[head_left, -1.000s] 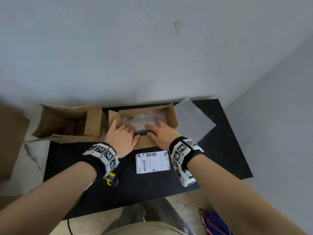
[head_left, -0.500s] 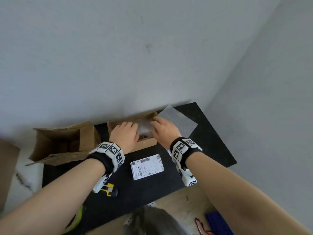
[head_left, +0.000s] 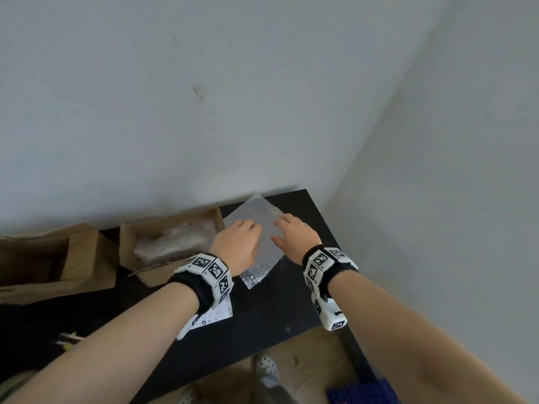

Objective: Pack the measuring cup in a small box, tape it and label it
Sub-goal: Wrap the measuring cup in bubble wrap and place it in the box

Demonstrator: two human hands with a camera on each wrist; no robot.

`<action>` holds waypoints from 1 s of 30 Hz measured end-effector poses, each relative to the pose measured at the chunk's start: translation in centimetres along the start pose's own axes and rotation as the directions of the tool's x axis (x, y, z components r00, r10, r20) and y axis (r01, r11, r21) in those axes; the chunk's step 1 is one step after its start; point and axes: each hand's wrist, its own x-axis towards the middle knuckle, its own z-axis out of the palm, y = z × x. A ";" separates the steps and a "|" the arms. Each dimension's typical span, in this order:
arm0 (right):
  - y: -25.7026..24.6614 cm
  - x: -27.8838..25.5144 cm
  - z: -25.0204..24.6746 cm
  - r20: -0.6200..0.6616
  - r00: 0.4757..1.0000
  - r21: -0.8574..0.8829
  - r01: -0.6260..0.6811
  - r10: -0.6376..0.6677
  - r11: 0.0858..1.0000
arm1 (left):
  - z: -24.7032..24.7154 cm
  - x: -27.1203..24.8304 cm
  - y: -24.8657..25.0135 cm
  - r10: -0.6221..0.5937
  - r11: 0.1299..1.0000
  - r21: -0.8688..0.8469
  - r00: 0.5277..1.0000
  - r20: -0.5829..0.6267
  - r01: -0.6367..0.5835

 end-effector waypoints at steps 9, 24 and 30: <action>7.1 3.9 5.5 0.189 0.981 0.107 0.026 -0.046 0.994 | 7.3 3.3 1.9 -0.314 0.940 -0.037 0.900 0.302 0.340; 10.8 6.7 9.6 0.231 0.968 0.101 0.079 -0.101 0.992 | 13.7 3.9 2.4 -0.358 0.933 0.154 0.865 0.352 0.324; 12.4 6.9 9.7 0.260 0.959 0.029 0.106 -0.110 0.994 | 13.8 4.6 3.0 -0.109 0.989 -0.069 0.958 0.267 0.132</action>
